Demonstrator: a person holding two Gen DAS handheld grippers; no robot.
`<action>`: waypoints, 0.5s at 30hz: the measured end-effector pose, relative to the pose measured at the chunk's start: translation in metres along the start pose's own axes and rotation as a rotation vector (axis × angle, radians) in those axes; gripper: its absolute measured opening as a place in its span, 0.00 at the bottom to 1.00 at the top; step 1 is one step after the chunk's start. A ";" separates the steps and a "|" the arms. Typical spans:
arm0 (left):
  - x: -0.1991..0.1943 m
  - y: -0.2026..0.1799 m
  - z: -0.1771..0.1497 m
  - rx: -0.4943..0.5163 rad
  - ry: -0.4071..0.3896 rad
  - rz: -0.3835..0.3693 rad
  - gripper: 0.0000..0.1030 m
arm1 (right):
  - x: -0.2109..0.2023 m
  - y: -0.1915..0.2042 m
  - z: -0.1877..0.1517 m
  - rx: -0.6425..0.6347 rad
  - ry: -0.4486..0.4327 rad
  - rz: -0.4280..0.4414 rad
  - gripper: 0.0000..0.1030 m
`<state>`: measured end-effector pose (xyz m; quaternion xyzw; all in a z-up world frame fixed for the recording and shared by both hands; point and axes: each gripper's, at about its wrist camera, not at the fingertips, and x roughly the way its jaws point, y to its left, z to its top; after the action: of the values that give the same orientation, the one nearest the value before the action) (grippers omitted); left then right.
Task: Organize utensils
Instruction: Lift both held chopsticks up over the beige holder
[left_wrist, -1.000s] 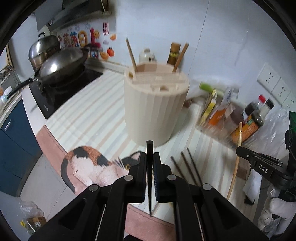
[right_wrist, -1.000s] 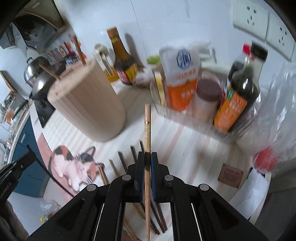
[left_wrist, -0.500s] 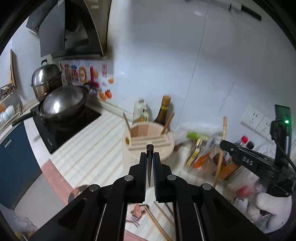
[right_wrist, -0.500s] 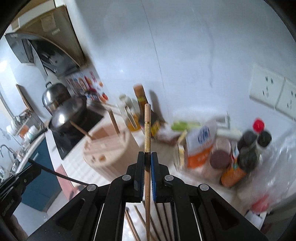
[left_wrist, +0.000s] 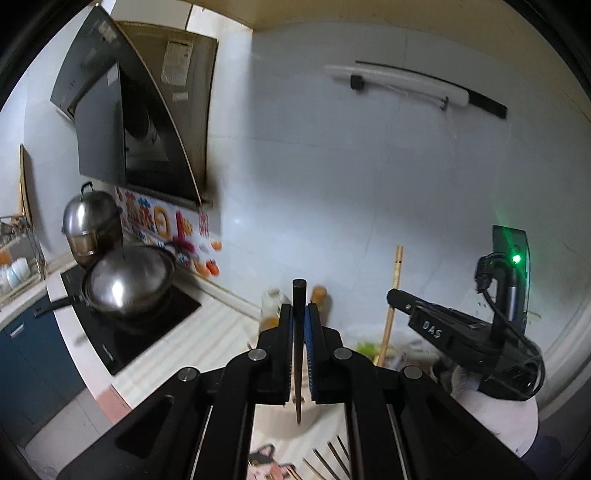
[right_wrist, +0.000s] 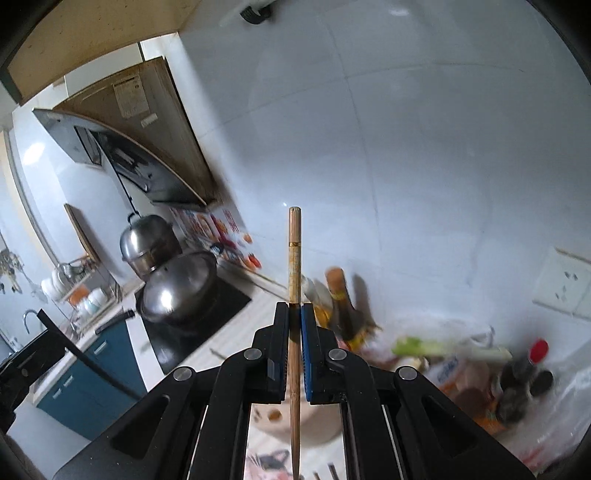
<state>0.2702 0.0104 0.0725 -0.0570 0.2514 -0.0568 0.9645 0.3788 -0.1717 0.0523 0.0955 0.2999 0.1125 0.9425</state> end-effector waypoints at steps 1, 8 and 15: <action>0.004 0.001 0.004 0.003 0.000 0.005 0.04 | 0.004 0.004 0.005 0.001 -0.007 0.001 0.06; 0.050 0.013 0.028 -0.006 0.015 0.037 0.04 | 0.058 0.029 0.032 -0.026 -0.036 -0.025 0.06; 0.098 0.024 0.038 -0.011 0.053 0.046 0.04 | 0.108 0.021 0.040 0.005 -0.053 -0.046 0.06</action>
<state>0.3761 0.0235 0.0551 -0.0548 0.2784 -0.0347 0.9583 0.4849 -0.1271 0.0301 0.0942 0.2771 0.0876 0.9522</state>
